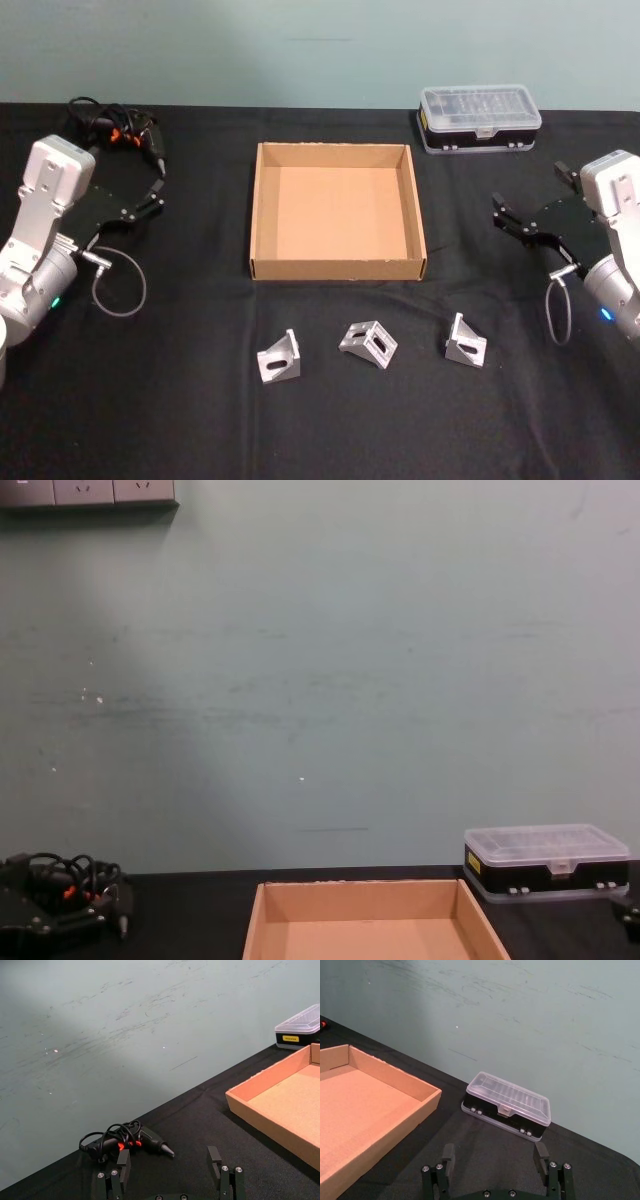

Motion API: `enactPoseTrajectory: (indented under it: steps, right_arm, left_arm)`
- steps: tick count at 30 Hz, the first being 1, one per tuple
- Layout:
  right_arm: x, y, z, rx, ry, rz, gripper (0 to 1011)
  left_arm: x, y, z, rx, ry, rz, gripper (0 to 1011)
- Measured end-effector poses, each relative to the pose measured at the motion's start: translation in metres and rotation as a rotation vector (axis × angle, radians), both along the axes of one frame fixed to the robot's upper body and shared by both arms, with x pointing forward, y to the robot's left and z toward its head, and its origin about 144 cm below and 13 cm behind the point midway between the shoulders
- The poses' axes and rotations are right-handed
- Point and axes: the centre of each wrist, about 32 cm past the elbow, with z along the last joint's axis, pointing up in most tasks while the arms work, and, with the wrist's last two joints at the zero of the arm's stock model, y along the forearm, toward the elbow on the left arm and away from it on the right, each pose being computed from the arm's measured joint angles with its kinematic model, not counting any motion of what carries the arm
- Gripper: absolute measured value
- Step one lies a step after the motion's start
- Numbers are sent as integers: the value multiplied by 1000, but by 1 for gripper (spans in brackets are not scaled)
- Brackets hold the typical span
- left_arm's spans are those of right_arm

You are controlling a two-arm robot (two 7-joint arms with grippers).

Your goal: Use one hand to pick up the angle iron from the table and place it into the box.

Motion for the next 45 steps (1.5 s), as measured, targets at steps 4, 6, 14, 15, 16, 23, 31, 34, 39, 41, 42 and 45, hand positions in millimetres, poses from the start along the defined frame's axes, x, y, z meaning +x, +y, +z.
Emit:
enactPoseTrajectory:
  steps: [4, 6, 14, 15, 16, 23, 31, 34, 39, 41, 42, 45]
  right_arm:
    - [0, 0, 0, 0, 0, 0, 1000]
    - [0, 0, 0, 0, 0, 0, 1000]
    - [-10, -10, 17, 116, 15, 91, 1000]
    - [-10, -10, 17, 116, 15, 91, 1000]
    - [-14, -17, 20, 130, 40, 144, 1000]
    - [-29, -53, 28, 137, 170, 392, 1000]
    - [-32, -89, 35, 92, 302, 686, 1000]
    - [-31, -94, 35, 78, 328, 757, 1000]
    - [-32, -94, 32, 60, 350, 805, 1000]
    - [-32, -92, 31, 52, 355, 811, 1000]
    - [-31, -90, 30, 45, 362, 816, 1000]
    - [-30, -84, 28, 36, 381, 813, 1000]
  left_arm:
    - [0, 0, 0, 0, 0, 0, 1000]
    - [0, 0, 0, 0, 0, 0, 1000]
    - [0, 0, 0, 0, 0, 0, 1000]
    - [0, 0, 0, 0, 0, 0, 1000]
    - [0, 0, 0, 0, 0, 0, 1000]
    - [0, 0, 0, 0, 0, 0, 1000]
    - [0, 0, 0, 0, 0, 0, 1000]
    - [0, 0, 0, 0, 0, 0, 1000]
    - [0, 0, 0, 0, 0, 0, 1000]
    - [0, 0, 0, 0, 0, 0, 1000]
    - [0, 0, 0, 0, 0, 0, 1000]
    - [0, 0, 0, 0, 0, 0, 1000]
